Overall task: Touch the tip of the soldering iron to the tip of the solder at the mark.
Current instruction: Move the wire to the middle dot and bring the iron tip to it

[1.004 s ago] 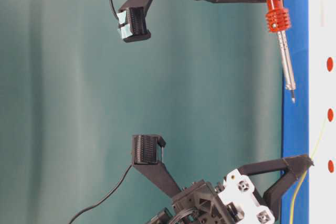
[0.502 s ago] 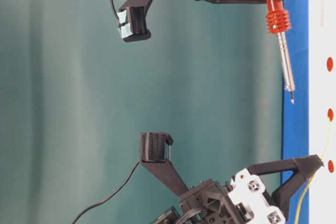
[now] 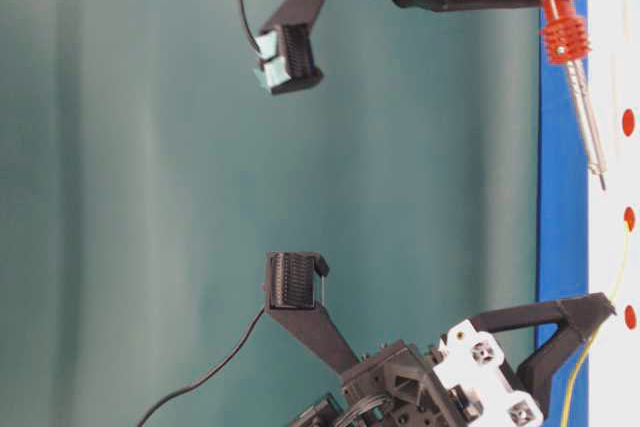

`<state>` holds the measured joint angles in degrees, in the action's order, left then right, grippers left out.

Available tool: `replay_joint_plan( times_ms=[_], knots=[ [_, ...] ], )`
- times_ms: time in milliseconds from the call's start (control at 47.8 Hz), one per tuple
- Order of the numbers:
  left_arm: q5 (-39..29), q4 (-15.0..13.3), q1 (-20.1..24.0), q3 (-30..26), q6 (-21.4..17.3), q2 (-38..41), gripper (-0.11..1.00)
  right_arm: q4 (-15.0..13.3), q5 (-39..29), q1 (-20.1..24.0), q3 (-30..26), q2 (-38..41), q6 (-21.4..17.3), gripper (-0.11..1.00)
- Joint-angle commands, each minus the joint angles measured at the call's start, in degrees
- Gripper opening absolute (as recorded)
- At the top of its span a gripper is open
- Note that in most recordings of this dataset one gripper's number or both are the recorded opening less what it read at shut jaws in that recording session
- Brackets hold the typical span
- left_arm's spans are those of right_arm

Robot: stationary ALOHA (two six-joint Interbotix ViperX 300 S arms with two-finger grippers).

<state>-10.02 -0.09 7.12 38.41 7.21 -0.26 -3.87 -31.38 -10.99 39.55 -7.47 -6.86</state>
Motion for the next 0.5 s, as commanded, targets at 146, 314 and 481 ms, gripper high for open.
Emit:
replay_joint_plan(
  times_ms=[146, 314, 481],
  knots=[
    [0.2, 0.1, 0.0, -0.5, 0.1, -0.8, 0.03, -0.2, 0.8, 0.0, -2.8, 1.8, 0.1, 0.06],
    [0.1, 0.1, 0.0, -0.5, 0.1, -0.8, 0.03, -0.2, 0.7, 0.0, -3.4, 2.7, 0.1, 0.06],
    [0.1, 0.1, -0.1, -0.4, 0.1, -0.8, 0.03, -0.1, 0.6, 0.0, -3.7, 3.4, 0.1, 0.06]
  ],
)
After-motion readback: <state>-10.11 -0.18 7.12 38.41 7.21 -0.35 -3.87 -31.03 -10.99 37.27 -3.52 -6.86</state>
